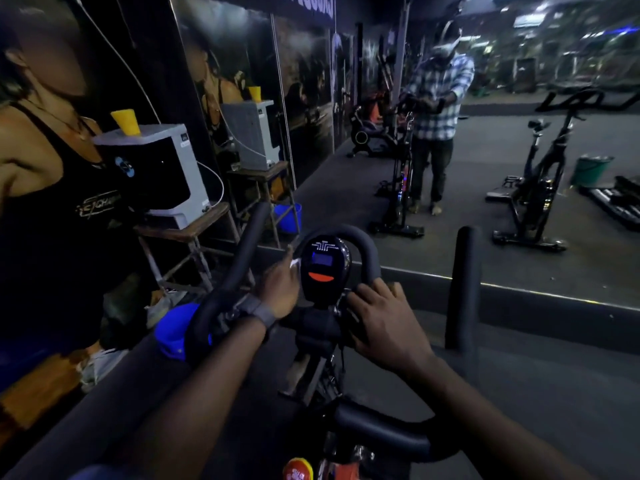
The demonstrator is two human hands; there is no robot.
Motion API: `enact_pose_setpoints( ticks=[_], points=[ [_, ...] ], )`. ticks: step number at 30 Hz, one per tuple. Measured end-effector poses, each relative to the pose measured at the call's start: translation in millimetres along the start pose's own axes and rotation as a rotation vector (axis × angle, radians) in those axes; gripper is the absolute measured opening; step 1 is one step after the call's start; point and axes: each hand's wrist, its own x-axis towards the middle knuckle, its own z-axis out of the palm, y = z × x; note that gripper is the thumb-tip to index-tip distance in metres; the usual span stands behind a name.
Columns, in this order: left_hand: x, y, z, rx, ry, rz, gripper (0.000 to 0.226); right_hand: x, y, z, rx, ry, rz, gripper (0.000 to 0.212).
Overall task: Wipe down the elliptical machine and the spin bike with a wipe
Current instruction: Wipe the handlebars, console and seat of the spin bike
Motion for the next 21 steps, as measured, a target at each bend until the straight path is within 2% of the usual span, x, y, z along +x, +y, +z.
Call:
enact_pose_setpoints(
  ticks=[3,6,8,10,12,13,16,17,19,21],
  points=[
    [12,-7,-1,-0.045,-0.071,0.019,0.052,1,-2,3,-0.031,0.011,0.031,0.018],
    [-14,-36,0,0.214,-0.088,0.128,0.069,-2,-3,1,-0.047,0.033,0.045,0.017],
    [-34,-43,-4,0.443,-0.032,0.109,0.069,-1,-6,1,-0.073,0.022,0.051,0.017],
    [-36,-37,-7,0.501,-0.058,0.068,0.069,-1,-9,0,-0.098,0.018,0.053,0.018],
    [-25,-26,-3,0.434,-0.108,0.039,0.068,-1,-10,0,-0.109,0.02,0.059,0.019],
    [-18,-19,-1,0.314,-0.111,0.002,0.062,0,-11,-1,-0.113,0.02,0.063,0.019],
    [12,-4,-4,-0.253,-0.086,-0.143,0.042,1,-13,-2,-0.129,-0.004,0.078,0.02],
    [20,-5,-5,-0.35,-0.074,-0.149,0.042,0,-12,-1,-0.133,-0.007,0.078,0.02],
    [23,-13,-5,-0.313,-0.101,-0.069,0.047,0,-11,0,-0.138,0.002,0.072,0.02],
    [14,-32,-2,-0.081,-0.117,0.017,0.055,0,-10,0,-0.137,0.007,0.074,0.02]
  ],
)
